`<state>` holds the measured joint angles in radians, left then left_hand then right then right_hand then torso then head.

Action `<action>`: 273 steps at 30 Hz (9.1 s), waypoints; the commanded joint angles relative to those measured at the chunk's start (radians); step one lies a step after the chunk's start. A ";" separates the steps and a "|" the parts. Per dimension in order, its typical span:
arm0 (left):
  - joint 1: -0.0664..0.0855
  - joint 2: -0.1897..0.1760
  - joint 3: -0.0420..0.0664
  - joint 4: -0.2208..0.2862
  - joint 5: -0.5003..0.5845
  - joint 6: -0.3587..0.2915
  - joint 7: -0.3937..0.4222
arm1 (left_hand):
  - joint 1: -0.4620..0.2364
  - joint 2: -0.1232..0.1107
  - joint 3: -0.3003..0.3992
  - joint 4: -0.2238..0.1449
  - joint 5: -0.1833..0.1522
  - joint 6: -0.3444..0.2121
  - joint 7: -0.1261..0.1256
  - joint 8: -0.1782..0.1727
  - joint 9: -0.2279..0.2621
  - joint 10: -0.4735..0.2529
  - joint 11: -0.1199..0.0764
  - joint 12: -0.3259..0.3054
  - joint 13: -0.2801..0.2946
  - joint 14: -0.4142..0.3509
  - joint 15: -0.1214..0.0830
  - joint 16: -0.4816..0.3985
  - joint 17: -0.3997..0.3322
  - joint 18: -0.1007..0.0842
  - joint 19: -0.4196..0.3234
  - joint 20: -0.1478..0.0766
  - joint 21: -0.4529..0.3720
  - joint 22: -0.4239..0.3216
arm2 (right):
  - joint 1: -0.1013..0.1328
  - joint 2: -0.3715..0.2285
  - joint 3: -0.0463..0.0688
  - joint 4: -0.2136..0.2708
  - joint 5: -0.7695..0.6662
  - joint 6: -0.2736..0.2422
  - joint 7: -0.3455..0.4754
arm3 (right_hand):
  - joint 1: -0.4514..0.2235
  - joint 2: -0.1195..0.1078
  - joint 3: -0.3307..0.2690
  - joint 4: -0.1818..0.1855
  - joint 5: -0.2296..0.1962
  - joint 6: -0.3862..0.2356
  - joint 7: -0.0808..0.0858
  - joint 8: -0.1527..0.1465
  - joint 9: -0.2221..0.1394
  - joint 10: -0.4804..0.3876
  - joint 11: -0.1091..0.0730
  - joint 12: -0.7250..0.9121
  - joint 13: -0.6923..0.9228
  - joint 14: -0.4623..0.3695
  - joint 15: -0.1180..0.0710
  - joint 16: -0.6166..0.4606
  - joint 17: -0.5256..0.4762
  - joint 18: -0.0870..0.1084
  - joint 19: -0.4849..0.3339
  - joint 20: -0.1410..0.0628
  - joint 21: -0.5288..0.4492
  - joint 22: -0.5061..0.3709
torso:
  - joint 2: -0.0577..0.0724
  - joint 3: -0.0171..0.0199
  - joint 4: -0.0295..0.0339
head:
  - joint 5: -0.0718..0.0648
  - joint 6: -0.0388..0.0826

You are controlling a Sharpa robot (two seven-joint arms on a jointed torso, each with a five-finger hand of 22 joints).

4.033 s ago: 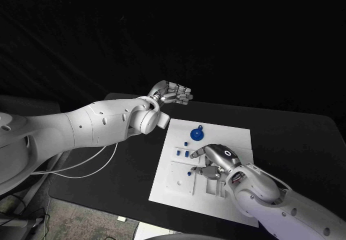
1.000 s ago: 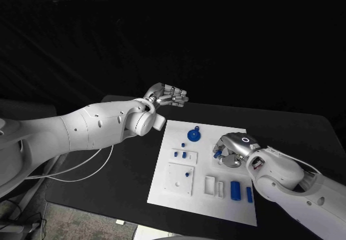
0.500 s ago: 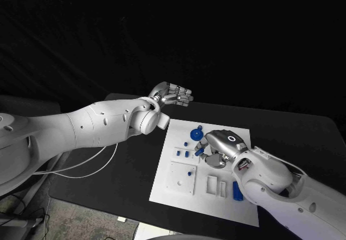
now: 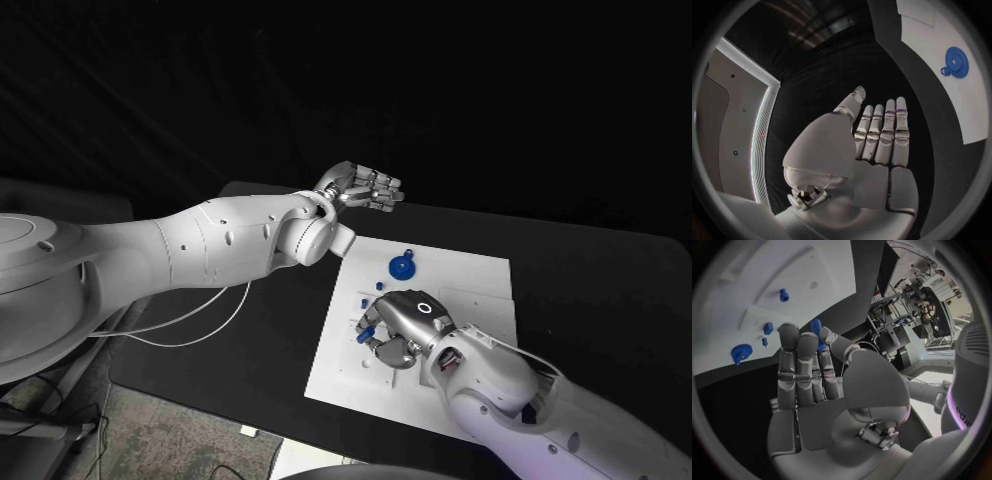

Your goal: Assemble the parts on the task board

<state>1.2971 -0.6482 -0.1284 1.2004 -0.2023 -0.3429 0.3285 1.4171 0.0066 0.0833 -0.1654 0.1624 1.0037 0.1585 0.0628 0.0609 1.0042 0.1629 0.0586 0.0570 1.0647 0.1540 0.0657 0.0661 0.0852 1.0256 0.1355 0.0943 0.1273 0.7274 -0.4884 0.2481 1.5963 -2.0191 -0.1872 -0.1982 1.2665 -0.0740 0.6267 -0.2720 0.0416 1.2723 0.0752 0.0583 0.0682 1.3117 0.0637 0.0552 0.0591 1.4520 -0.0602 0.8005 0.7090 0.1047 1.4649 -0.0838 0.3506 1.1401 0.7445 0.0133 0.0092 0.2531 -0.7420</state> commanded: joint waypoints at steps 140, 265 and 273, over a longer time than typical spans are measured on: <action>0.002 -0.003 0.000 -0.006 -0.003 0.042 -0.025 | -0.003 0.009 -0.005 0.001 -0.001 -0.012 0.001 -0.001 0.000 -0.006 0.004 0.005 0.001 -0.010 0.000 -0.005 -0.001 0.009 -0.008 0.001 -0.006 -0.003 | -0.016 0.045 -0.083 -0.102 -0.004 -0.005 0.006 | -0.009 -0.071 -0.268 0.076 0.010 -0.204 0.041 0.004 -0.006 -0.240 0.034 0.008 -0.001 -0.032 0.046 -0.034 -0.114 0.056 0.039 0.050 -0.133 -0.105 | 0.000 0.0030 -0.0036 | 0.010 -0.024; -0.038 -0.131 -0.007 0.126 0.028 0.172 0.070 | -0.104 -0.042 -0.189 0.167 -0.084 -0.047 -0.004 -0.001 0.000 0.095 -0.025 0.003 0.002 0.050 -0.017 -0.004 0.001 -0.018 0.011 -0.012 -0.010 -0.049 | 0.113 -0.262 -0.061 -0.062 0.882 0.309 -0.528 | -0.258 -0.031 -0.388 0.346 0.011 -0.241 0.021 0.005 0.046 0.047 -0.069 1.026 1.277 0.001 -0.015 0.249 0.353 -0.015 0.053 -0.013 0.366 0.233 | -0.049 0.0151 -0.0356 | -0.200 -0.010; -0.038 -0.130 -0.007 0.126 0.025 0.170 0.065 | -0.103 -0.043 -0.186 0.169 -0.084 -0.050 -0.003 -0.002 0.000 0.095 -0.025 0.003 0.002 0.051 -0.017 -0.004 0.001 -0.018 0.010 -0.012 -0.010 -0.049 | 0.113 -0.239 -0.071 -0.083 0.879 0.320 -0.527 | -0.242 0.000 -0.403 0.285 0.023 -0.246 0.024 0.005 0.044 0.047 -0.067 1.029 1.276 0.002 -0.014 0.249 0.355 -0.014 0.054 -0.011 0.362 0.239 | -0.049 0.0147 -0.0363 | -0.201 -0.007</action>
<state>1.2593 -0.7807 -0.1361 1.3242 -0.1689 -0.1873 0.3952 1.3141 -0.0277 -0.1056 -0.0013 0.0803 0.9557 0.1561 0.0628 0.0614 1.1024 0.1361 0.0586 0.0573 1.1186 0.1325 0.0657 0.0661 0.0695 1.0346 0.1194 0.0866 0.0800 0.8474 -0.7311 0.1838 1.5214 -1.1342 0.1166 -0.6924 1.0236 -0.0774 0.2246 0.0179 0.0595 1.0366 0.0933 0.0669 0.1169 1.3598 -0.0088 1.0839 1.3079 1.4523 -0.0786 1.0542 1.0629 0.0834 1.4683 -0.1014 0.7186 1.3075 0.6954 0.0278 -0.0270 0.0539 -0.7514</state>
